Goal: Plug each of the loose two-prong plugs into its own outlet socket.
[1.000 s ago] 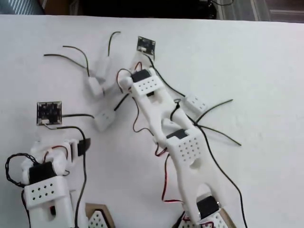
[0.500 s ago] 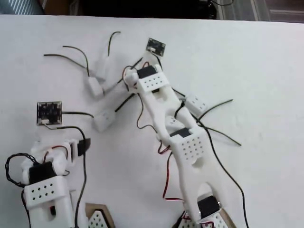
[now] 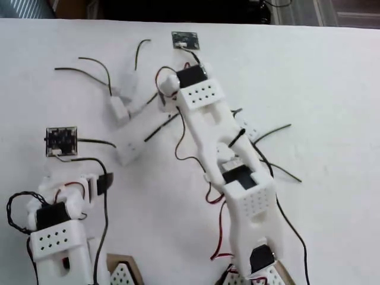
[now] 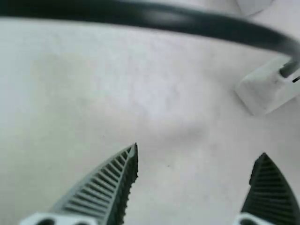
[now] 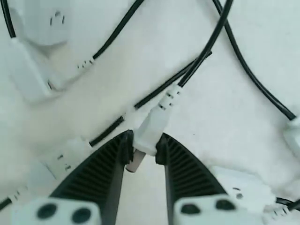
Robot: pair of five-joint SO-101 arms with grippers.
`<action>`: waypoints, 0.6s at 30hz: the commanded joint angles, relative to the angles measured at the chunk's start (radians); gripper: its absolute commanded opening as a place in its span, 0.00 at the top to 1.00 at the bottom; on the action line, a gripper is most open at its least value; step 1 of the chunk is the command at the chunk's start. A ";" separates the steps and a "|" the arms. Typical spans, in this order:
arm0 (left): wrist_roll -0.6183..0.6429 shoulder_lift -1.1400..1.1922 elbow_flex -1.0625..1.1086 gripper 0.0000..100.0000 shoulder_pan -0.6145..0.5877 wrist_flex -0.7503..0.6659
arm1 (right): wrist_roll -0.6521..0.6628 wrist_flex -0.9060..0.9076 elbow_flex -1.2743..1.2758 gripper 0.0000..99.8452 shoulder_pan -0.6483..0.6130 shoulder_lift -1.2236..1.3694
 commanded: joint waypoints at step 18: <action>-0.008 -0.021 -0.003 0.63 -0.004 -0.020 | 0.404 0.133 0.661 0.98 -0.050 -0.550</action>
